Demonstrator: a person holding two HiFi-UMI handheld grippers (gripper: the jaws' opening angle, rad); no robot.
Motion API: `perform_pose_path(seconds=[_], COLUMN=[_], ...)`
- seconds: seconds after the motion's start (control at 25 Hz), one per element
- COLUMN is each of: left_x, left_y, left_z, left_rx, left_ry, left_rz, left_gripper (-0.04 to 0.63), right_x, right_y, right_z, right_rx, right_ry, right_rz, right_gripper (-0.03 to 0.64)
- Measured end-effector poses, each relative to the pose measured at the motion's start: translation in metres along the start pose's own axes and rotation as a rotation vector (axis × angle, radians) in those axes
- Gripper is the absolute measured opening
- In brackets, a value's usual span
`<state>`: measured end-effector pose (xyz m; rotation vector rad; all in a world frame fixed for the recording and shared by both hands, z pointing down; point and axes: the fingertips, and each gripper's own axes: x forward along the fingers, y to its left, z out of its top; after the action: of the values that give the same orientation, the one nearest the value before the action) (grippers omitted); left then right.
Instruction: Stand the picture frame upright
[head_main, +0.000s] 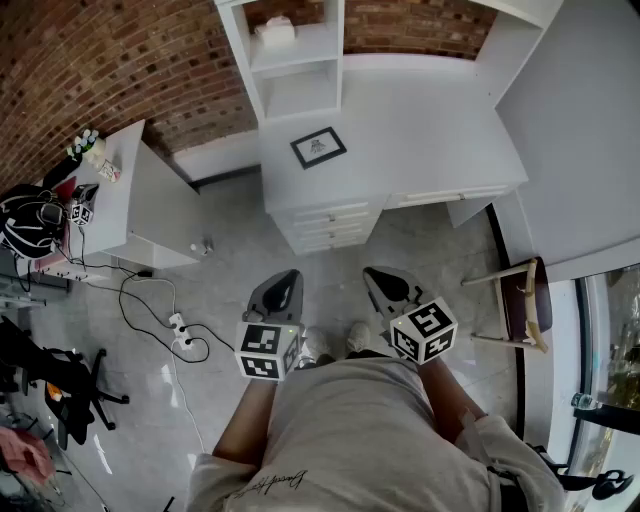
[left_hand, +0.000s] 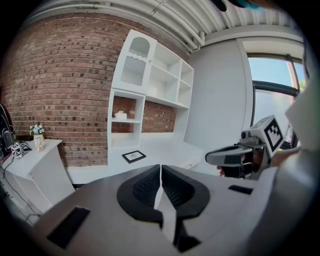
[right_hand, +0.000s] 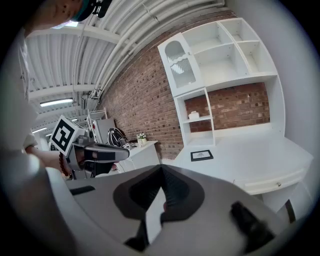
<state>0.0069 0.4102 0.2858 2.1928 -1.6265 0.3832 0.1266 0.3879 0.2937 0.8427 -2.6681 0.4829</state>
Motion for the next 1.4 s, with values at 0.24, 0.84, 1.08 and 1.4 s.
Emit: perform_pose_path(seconds=[0.24, 0.84, 1.08, 1.4], left_x=[-0.003, -0.011, -0.008, 0.017], left_y=[0.007, 0.038, 0.042, 0.062], left_z=[0.006, 0.011, 0.007, 0.017], left_rx=[0.01, 0.059, 0.059, 0.047], left_ry=[-0.009, -0.021, -0.019, -0.035], left_rz=[0.005, -0.061, -0.092, -0.076], left_gripper=[0.021, 0.021, 0.021, 0.021], right_x=[0.002, 0.034, 0.036, 0.058], right_y=[0.007, 0.031, 0.027, -0.001], right_z=[0.003, 0.015, 0.012, 0.023], right_rx=[-0.006, 0.035, 0.054, 0.053], right_ry=[0.001, -0.037, -0.04, -0.053], right_rz=[0.006, -0.033, -0.074, -0.08], right_gripper=[0.028, 0.028, 0.028, 0.028])
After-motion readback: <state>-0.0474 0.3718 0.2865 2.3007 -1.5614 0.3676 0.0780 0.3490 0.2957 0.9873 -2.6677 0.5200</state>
